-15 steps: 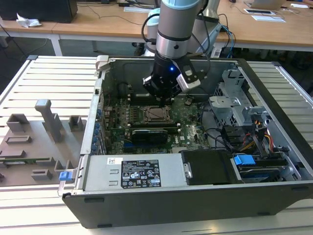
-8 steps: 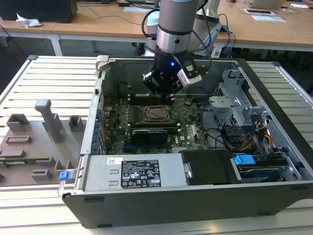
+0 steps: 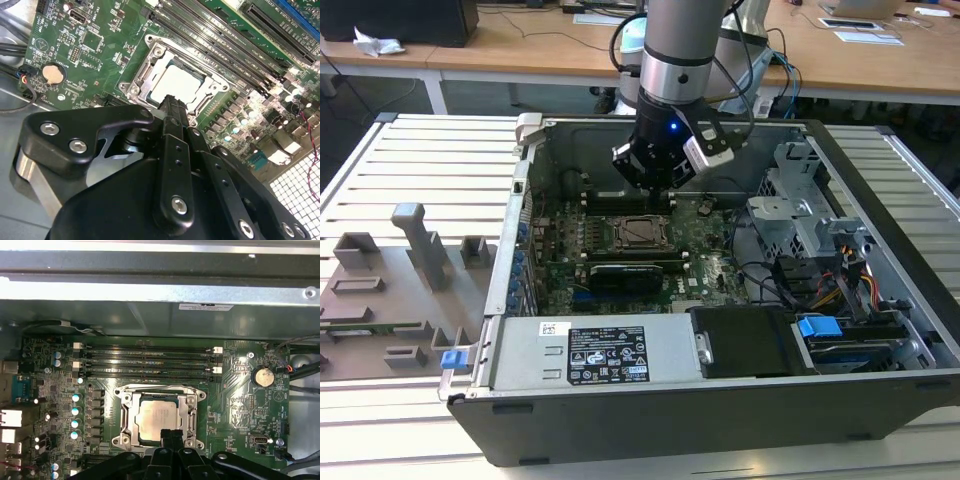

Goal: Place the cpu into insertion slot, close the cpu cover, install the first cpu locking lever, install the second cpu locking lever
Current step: 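Install the first cpu locking lever, then install the second cpu locking lever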

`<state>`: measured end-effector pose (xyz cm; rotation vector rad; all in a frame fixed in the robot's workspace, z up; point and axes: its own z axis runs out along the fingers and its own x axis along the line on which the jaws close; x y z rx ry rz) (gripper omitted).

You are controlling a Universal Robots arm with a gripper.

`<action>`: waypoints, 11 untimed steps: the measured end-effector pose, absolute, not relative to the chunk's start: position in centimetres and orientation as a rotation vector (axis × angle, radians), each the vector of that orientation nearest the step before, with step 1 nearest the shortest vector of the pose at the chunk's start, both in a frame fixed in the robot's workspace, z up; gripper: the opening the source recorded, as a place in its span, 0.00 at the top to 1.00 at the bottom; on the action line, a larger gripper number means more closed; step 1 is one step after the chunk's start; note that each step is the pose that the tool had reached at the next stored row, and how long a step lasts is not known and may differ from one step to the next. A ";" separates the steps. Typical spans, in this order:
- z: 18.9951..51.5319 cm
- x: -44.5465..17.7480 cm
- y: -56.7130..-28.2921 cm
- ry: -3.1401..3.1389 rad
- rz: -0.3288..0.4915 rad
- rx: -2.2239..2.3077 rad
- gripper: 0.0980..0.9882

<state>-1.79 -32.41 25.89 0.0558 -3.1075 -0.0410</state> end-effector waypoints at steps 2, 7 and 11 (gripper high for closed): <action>25.9 -1.8 -32.4 -3.107 -0.041 0.056 0.99; 25.9 -1.5 -32.4 -3.107 -0.041 0.056 0.99; 25.9 0.7 -32.4 -3.102 -0.041 0.056 0.99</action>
